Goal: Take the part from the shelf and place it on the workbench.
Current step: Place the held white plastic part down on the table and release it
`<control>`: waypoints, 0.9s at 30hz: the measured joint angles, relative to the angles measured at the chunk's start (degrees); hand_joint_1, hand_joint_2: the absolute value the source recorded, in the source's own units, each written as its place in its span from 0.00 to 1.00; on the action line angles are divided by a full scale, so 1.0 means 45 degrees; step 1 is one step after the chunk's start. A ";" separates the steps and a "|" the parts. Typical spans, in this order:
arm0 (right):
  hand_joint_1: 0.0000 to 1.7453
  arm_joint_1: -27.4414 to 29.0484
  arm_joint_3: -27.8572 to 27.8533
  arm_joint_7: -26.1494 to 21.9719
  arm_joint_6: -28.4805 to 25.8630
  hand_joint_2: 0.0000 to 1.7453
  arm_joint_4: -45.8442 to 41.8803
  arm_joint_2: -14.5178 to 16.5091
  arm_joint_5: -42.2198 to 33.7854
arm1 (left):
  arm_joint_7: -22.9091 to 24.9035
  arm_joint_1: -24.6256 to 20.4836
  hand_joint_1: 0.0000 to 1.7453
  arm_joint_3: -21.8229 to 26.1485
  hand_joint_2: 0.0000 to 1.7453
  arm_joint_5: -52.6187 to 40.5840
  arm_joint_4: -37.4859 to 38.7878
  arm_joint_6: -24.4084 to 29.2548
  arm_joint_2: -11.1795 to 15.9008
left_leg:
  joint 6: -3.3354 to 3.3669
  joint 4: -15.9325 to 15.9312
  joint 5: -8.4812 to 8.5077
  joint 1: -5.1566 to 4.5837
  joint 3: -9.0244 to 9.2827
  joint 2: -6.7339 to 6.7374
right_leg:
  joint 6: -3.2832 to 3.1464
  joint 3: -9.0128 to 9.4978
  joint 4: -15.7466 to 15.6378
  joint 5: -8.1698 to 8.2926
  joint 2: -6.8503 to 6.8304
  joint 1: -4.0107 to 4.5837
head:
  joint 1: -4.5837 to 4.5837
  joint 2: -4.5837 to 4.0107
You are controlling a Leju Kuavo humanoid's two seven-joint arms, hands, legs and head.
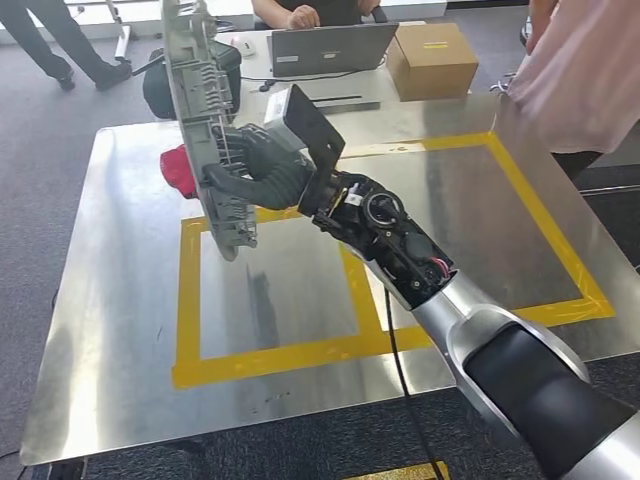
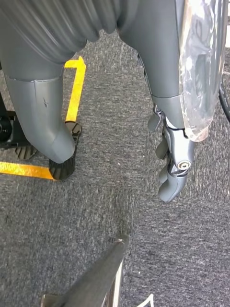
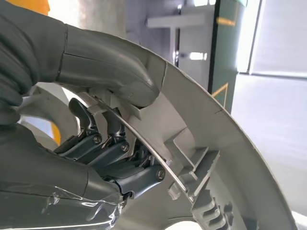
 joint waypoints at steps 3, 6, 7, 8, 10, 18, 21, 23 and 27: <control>1.00 -0.0083 -0.0094 -0.0050 -0.0168 1.00 0.0359 -0.0077 0.0321 | -0.0031 0.0000 0.00 0.0000 1.00 -0.0005 0.0000 -0.0015 -0.0011 | -0.0001 -0.0009 0.0000 0.0000 0.0025 0.0001 | 0.0001 0.0016 -0.0001 0.0000 0.0004 0.0000 | -0.0011 0.0000; 1.00 -0.0262 -0.0124 -0.0291 -0.0748 1.00 0.0836 -0.0199 0.1428 | -0.0097 0.0002 0.00 0.0000 1.00 -0.0011 0.0000 -0.0168 -0.0015 | -0.0002 -0.0022 0.0001 0.0000 0.0032 -0.0001 | 0.0002 0.0014 -0.0001 -0.0002 -0.0002 0.0000 | -0.0033 0.0000; 1.00 -0.0398 -0.0141 -0.0425 -0.0948 1.00 0.1044 -0.0266 0.1795 | -0.0126 0.0009 0.00 0.0000 1.00 -0.0011 0.0000 -0.0236 -0.0015 | -0.0003 -0.0026 0.0001 0.0000 0.0032 -0.0003 | 0.0002 0.0013 -0.0001 -0.0003 -0.0005 0.0000 | -0.0038 0.0000; 1.00 -0.0566 -0.0178 -0.0567 -0.1124 1.00 0.1270 -0.0347 0.2104 | -0.0163 0.0021 0.00 0.0000 1.00 -0.0004 0.0000 -0.0300 -0.0015 | -0.0004 -0.0031 0.0002 0.0000 0.0033 -0.0005 | 0.0002 0.0013 -0.0001 -0.0004 -0.0009 0.0000 | -0.0040 0.0000; 1.00 -0.0927 -0.0295 -0.0785 -0.1359 1.00 0.1727 -0.0524 0.2535 | -0.0249 0.0052 0.00 0.0000 1.00 0.0044 0.0000 -0.0424 -0.0015 | -0.0006 -0.0037 0.0003 0.0000 0.0036 -0.0005 | 0.0002 0.0015 -0.0001 -0.0005 -0.0009 0.0000 | -0.0039 0.0000; 1.00 -0.1557 -0.0625 -0.0840 -0.1902 1.00 0.3148 -0.1161 0.3371 | -0.0415 0.0070 0.00 0.0000 1.00 0.0087 0.0000 -0.0437 -0.0017 | -0.0006 -0.0042 0.0003 -0.0001 0.0057 -0.0003 | 0.0002 0.0027 -0.0002 -0.0005 -0.0005 -0.0002 | -0.0047 0.0000; 1.00 -0.1596 -0.0726 -0.0854 -0.2104 1.00 0.3443 -0.1390 0.3623 | -0.0415 0.0072 0.00 0.0000 1.00 0.0087 0.0000 -0.0382 -0.0023 | -0.0006 -0.0047 0.0003 -0.0002 0.0060 -0.0005 | 0.0002 0.0031 -0.0002 -0.0005 -0.0005 -0.0001 | -0.0047 0.0000; 1.00 -0.1620 -0.0792 -0.0856 -0.2173 1.00 0.3603 -0.1509 0.3691 | -0.0417 0.0071 0.00 0.0000 1.00 0.0087 0.0000 -0.0370 -0.0024 | -0.0006 -0.0052 0.0003 -0.0004 0.0066 -0.0002 | 0.0002 0.0032 -0.0002 -0.0005 0.0002 -0.0001 | -0.0043 0.0000; 1.00 -0.1628 -0.0948 -0.0806 -0.2416 1.00 0.3849 -0.1728 0.4032 | -0.0435 0.0070 0.00 0.0000 1.00 0.0087 0.0000 -0.0361 -0.0029 | -0.0006 -0.0061 0.0004 -0.0006 0.0085 0.0000 | 0.0003 0.0036 -0.0003 -0.0004 0.0005 -0.0004 | -0.0057 0.0000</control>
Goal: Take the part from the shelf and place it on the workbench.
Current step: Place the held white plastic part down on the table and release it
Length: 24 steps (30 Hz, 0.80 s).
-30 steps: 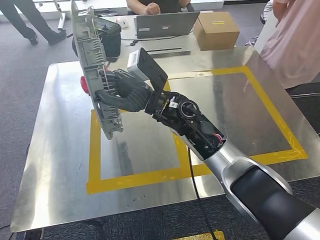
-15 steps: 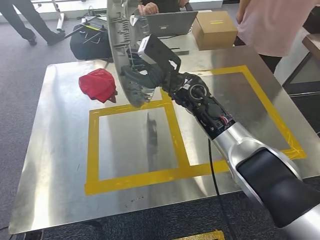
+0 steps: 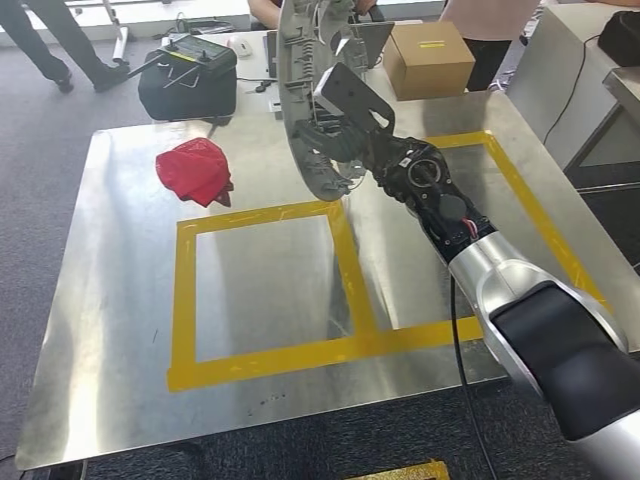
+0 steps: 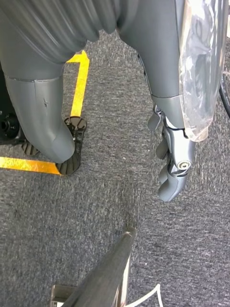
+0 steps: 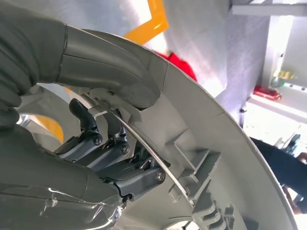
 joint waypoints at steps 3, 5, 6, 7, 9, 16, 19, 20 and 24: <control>1.00 -0.0004 -0.0119 0.0016 -0.0056 1.00 0.0132 -0.0228 0.0132 | -0.0005 0.0004 0.00 0.0000 1.00 0.0000 0.0000 0.0013 0.0000 | -0.0002 -0.0007 0.0001 0.0000 0.0006 -0.0003 | 0.0000 0.0009 0.0000 0.0000 -0.0007 0.0001 | -0.0006 0.0000; 1.00 -0.0006 -0.0192 0.0016 -0.0053 1.00 0.0201 -0.0333 0.0130 | -0.0005 0.0004 0.00 0.0000 1.00 0.0000 0.0000 0.0015 -0.0001 | -0.0005 -0.0012 0.0003 0.0000 0.0009 -0.0004 | 0.0000 0.0011 0.0000 0.0000 -0.0006 0.0001 | -0.0010 0.0000; 1.00 -0.0006 -0.0227 0.0016 -0.0053 1.00 0.0230 -0.0372 0.0128 | -0.0005 0.0004 0.00 0.0000 1.00 0.0000 0.0000 0.0015 -0.0002 | -0.0006 -0.0015 0.0004 0.0000 0.0010 -0.0003 | 0.0000 0.0011 0.0000 0.0000 -0.0006 0.0001 | -0.0011 0.0000; 1.00 -0.0006 -0.0254 0.0017 -0.0056 1.00 0.0255 -0.0407 0.0131 | -0.0005 0.0004 0.00 0.0000 1.00 0.0000 0.0000 0.0015 -0.0004 | -0.0007 -0.0017 0.0005 0.0000 0.0011 -0.0003 | 0.0000 0.0011 0.0000 0.0000 -0.0005 0.0001 | -0.0012 0.0000; 1.00 -0.0006 -0.0285 0.0047 -0.0080 1.00 0.0302 -0.0468 0.0219 | -0.0005 0.0004 0.00 0.0000 1.00 0.0000 0.0000 0.0015 -0.0005 | -0.0007 -0.0020 0.0005 0.0000 0.0015 -0.0003 | 0.0000 0.0011 0.0000 0.0000 -0.0004 0.0001 | -0.0010 0.0000; 1.00 -0.0005 -0.0431 0.0299 -0.0159 1.00 0.0446 -0.1012 0.0993 | -0.0056 0.0032 0.00 0.0000 1.00 0.0053 0.0000 0.0029 -0.0005 | -0.0007 -0.0024 0.0005 -0.0002 0.0026 -0.0004 | 0.0001 0.0014 -0.0003 -0.0001 -0.0007 -0.0001 | -0.0027 0.0000; 1.00 0.0006 -0.0535 0.0389 -0.0159 1.00 0.0551 -0.1408 0.1267 | -0.0120 0.0091 0.00 0.0000 1.00 0.0117 0.0000 0.0028 -0.0001 | -0.0008 -0.0026 0.0005 -0.0005 0.0028 -0.0008 | 0.0004 0.0016 -0.0006 -0.0005 -0.0014 -0.0005 | -0.0029 0.0000; 1.00 0.0034 -0.0591 0.0449 -0.0160 1.00 0.0585 -0.1578 0.1410 | -0.0147 0.0112 0.00 0.0000 1.00 0.0135 0.0000 0.0023 0.0000 | -0.0007 -0.0026 0.0005 -0.0008 0.0028 -0.0009 | 0.0005 0.0017 -0.0006 -0.0006 -0.0016 -0.0008 | -0.0029 0.0000; 1.00 0.0472 -0.0883 0.0812 -0.0170 1.00 0.0621 -0.2378 0.2118 | -0.0193 0.0163 0.00 0.0000 1.00 0.0163 0.0000 -0.0009 0.0000 | -0.0007 -0.0025 0.0004 -0.0017 0.0036 -0.0011 | 0.0007 0.0029 -0.0011 -0.0007 -0.0020 -0.0012 | -0.0012 0.0000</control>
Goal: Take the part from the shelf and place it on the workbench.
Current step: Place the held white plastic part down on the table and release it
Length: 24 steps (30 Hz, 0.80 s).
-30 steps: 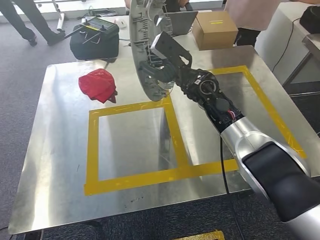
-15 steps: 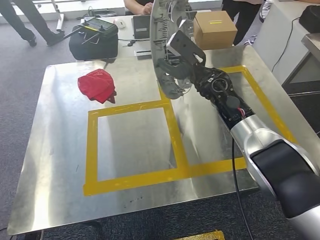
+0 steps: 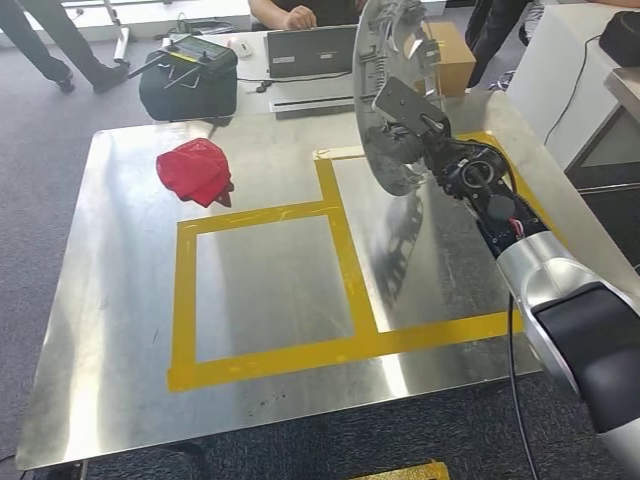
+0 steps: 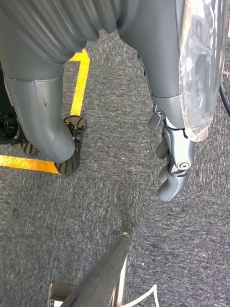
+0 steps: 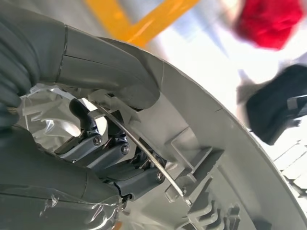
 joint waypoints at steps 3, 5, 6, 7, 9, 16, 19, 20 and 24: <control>1.00 0.0541 -0.0274 0.0118 -0.0004 1.00 0.0000 -0.0590 0.0586 | -0.0001 0.0024 0.00 0.0000 1.00 0.0006 0.0000 -0.0011 0.0007 | 0.0001 -0.0004 0.0000 -0.0019 0.0001 -0.0004 | 0.0002 0.0002 -0.0001 0.0001 0.0002 0.0000 | 0.0010 0.0000; 1.00 0.0844 -0.0486 0.0101 -0.0002 1.00 0.0028 -0.0922 0.1124 | -0.0002 0.0034 0.00 0.0000 1.00 0.0035 0.0000 -0.0011 0.0013 | 0.0001 -0.0010 0.0000 -0.0039 0.0003 -0.0004 | 0.0004 0.0000 -0.0001 0.0002 0.0007 -0.0001 | 0.0005 0.0000; 1.00 0.0963 -0.0602 0.0095 -0.0001 1.00 0.0048 -0.1073 0.1392 | -0.0009 0.0036 0.00 0.0000 1.00 0.0051 0.0000 -0.0011 0.0015 | 0.0002 -0.0013 0.0000 -0.0046 0.0006 -0.0003 | 0.0005 -0.0001 -0.0001 0.0003 0.0010 -0.0003 | -0.0001 0.0000; 1.00 0.1068 -0.0718 0.0096 0.0001 1.00 0.0072 -0.1219 0.1626 | -0.0018 0.0036 0.00 0.0000 1.00 0.0069 0.0000 -0.0011 0.0015 | 0.0002 -0.0015 0.0000 -0.0051 0.0010 -0.0002 | 0.0006 -0.0001 0.0000 0.0003 0.0011 -0.0012 | -0.0006 0.0000; 1.00 0.1279 -0.0933 0.0143 0.0024 1.00 0.0097 -0.1507 0.1968 | -0.0038 0.0038 0.00 0.0000 1.00 0.0089 0.0000 -0.0013 0.0015 | 0.0002 -0.0019 0.0000 -0.0051 0.0021 -0.0001 | 0.0007 0.0004 -0.0001 0.0002 0.0012 -0.0028 | -0.0007 0.0000; 1.00 0.2451 -0.1720 0.0630 0.0331 1.00 -0.0169 -0.2405 0.2689 | -0.0074 0.0045 0.00 0.0000 1.00 0.0095 0.0000 -0.0091 0.0015 | 0.0002 -0.0039 0.0000 -0.0052 0.0046 -0.0009 | 0.0023 0.0025 -0.0001 -0.0010 0.0002 -0.0036 | -0.0020 0.0000; 1.00 0.3077 -0.2054 0.0813 0.0515 1.00 -0.0496 -0.2690 0.2818 | -0.0077 0.0049 0.00 0.0000 1.00 0.0095 0.0000 -0.0098 0.0018 | 0.0001 -0.0047 0.0000 -0.0059 0.0051 -0.0012 | 0.0027 0.0031 -0.0001 -0.0013 0.0005 -0.0034 | -0.0016 0.0000; 1.00 0.3252 -0.2136 0.0840 0.0549 1.00 -0.0591 -0.2759 0.2819 | -0.0078 0.0051 0.00 0.0000 1.00 0.0095 0.0000 -0.0098 0.0021 | 0.0001 -0.0051 0.0000 -0.0062 0.0054 -0.0011 | 0.0028 0.0032 -0.0001 -0.0014 0.0007 -0.0034 | -0.0015 0.0000; 1.00 0.3699 -0.2375 0.0921 0.0618 1.00 -0.0902 -0.2962 0.2820 | -0.0079 0.0056 0.00 0.0000 1.00 0.0095 0.0000 -0.0098 0.0036 | 0.0001 -0.0064 0.0000 -0.0078 0.0067 -0.0009 | 0.0028 0.0034 -0.0001 -0.0014 0.0009 -0.0035 | -0.0019 0.0000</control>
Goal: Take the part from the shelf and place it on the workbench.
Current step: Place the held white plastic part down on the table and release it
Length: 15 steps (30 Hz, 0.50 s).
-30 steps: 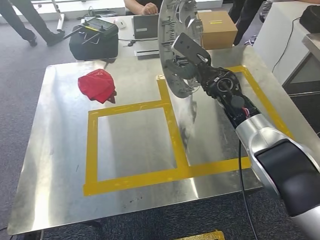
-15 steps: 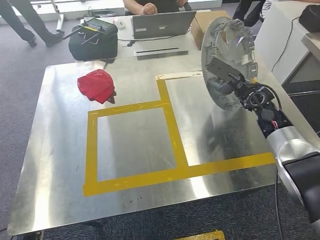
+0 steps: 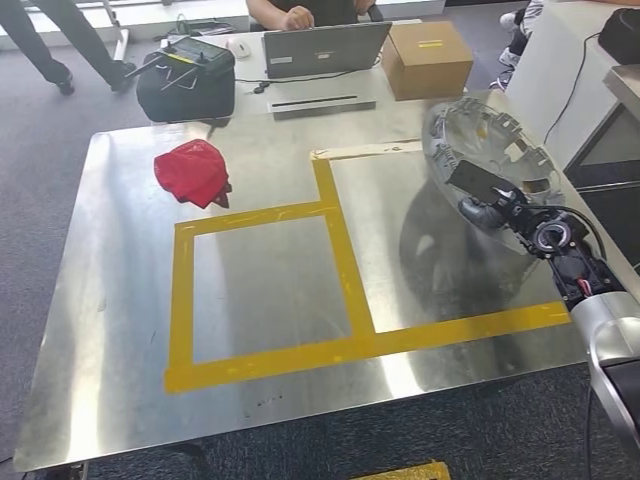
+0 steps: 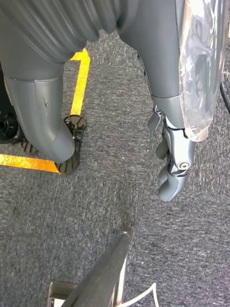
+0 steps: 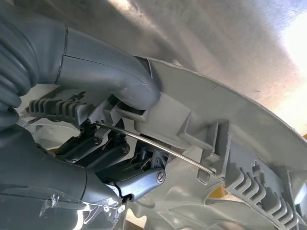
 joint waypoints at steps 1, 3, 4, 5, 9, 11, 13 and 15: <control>1.00 0.0052 -0.0052 0.0027 0.0037 1.00 -0.0071 -0.0040 0.0031 | 0.0000 0.0000 0.00 0.0000 1.00 0.0000 0.0000 0.0000 0.0002 | 0.0000 -0.0004 0.0000 -0.0002 0.0005 0.0000 | 0.0000 0.0002 0.0000 0.0000 0.0000 0.0000 | 0.0001 0.0000; 1.00 0.0141 -0.0171 0.0093 0.0193 1.00 -0.0225 -0.0099 0.0189 | 0.0000 0.0000 0.00 0.0000 1.00 0.0000 0.0000 0.0000 0.0007 | 0.0000 -0.0011 0.0000 -0.0003 0.0019 0.0001 | 0.0000 0.0011 -0.0001 -0.0001 0.0001 -0.0002 | -0.0001 0.0000; 1.00 0.0198 -0.0228 0.0116 0.0316 1.00 -0.0315 -0.0119 0.0312 | 0.0000 0.0000 0.00 0.0000 1.00 0.0001 0.0000 0.0000 0.0009 | 0.0000 -0.0014 0.0000 -0.0003 0.0025 0.0001 | 0.0000 0.0016 -0.0001 -0.0003 0.0000 -0.0002 | -0.0001 0.0000; 1.00 0.0281 -0.0275 0.0130 0.0459 1.00 -0.0425 -0.0131 0.0431 | -0.0005 0.0000 0.00 0.0000 1.00 0.0002 0.0000 -0.0004 0.0010 | 0.0000 -0.0016 0.0000 -0.0003 0.0029 0.0000 | 0.0000 0.0022 -0.0001 -0.0004 -0.0001 -0.0002 | -0.0001 0.0000; 1.00 0.0842 -0.0279 0.0267 0.1223 1.00 -0.1195 -0.0132 0.0573 | -0.0102 0.0000 0.00 0.0000 1.00 0.0036 0.0000 -0.0028 0.0012 | 0.0000 -0.0028 0.0000 -0.0007 0.0037 -0.0003 | 0.0001 0.0041 0.0000 -0.0006 -0.0003 0.0004 | -0.0002 0.0000; 1.00 0.1189 -0.0197 0.0567 0.1614 1.00 -0.1811 -0.0108 0.0415 | -0.0165 -0.0001 0.00 0.0000 1.00 0.0049 0.0000 -0.0034 0.0016 | -0.0001 -0.0037 0.0000 -0.0009 0.0044 -0.0007 | 0.0001 0.0048 0.0000 -0.0007 -0.0007 0.0007 | -0.0007 0.0000; 1.00 0.1530 -0.0088 0.0897 0.1867 1.00 -0.2522 -0.0054 0.0201 | -0.0191 -0.0001 0.00 0.0000 1.00 0.0049 0.0000 -0.0036 0.0029 | -0.0001 -0.0044 0.0001 -0.0010 0.0050 -0.0013 | 0.0000 0.0049 0.0000 -0.0008 -0.0011 0.0007 | -0.0006 0.0000; 1.00 0.1821 0.0033 0.1112 0.2053 1.00 -0.3247 -0.0001 0.0006 | -0.0206 -0.0003 0.00 0.0000 1.00 0.0049 0.0000 -0.0038 0.0045 | -0.0002 -0.0048 0.0001 -0.0010 0.0057 -0.0016 | -0.0003 0.0052 -0.0001 -0.0012 -0.0014 0.0006 | -0.0012 0.0000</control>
